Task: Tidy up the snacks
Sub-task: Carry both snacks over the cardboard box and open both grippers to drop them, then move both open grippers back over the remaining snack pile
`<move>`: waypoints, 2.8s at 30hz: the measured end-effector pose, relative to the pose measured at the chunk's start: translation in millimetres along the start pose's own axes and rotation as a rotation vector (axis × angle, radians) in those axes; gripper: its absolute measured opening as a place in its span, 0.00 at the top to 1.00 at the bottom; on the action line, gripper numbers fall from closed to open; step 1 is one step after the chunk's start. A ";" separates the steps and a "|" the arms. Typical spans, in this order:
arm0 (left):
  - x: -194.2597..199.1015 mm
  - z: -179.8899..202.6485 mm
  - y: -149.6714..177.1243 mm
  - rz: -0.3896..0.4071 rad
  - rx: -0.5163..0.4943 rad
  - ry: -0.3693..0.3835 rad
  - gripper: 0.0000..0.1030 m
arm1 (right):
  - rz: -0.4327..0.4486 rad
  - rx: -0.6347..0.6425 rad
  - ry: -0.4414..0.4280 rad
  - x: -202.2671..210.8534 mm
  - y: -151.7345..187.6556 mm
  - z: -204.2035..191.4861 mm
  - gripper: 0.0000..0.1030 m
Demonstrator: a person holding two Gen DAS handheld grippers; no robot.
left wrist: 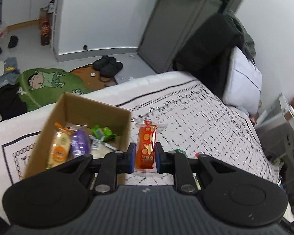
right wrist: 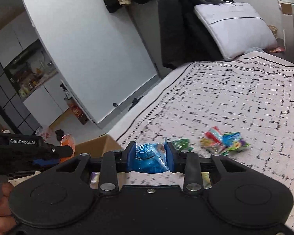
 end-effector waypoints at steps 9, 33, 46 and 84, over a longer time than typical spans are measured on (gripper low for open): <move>14.3 -52.2 -16.9 0.033 0.120 0.000 0.81 | -0.006 0.030 -0.016 -7.7 1.3 -50.4 0.69; -16.8 -124.8 -5.6 -0.054 0.271 0.035 0.81 | -0.106 0.133 -0.019 -58.7 42.2 -130.3 0.69; -17.9 -128.3 -4.1 -0.058 0.294 0.012 0.43 | -0.168 0.107 0.001 -58.7 52.7 -119.3 0.62; -30.5 1.9 27.3 -0.081 -0.085 0.101 0.26 | -0.072 0.069 0.143 -9.7 5.5 51.3 0.37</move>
Point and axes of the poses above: each gripper's, at about its wrist camera, not at the fingertips, and x roughly against the way its jaws point, z to its right, y to its underside, the point moved 8 cm from there along -x, roughly the way its jaws point, and after that the axes turned 6 degrees about -x, right-handed, at the moved point
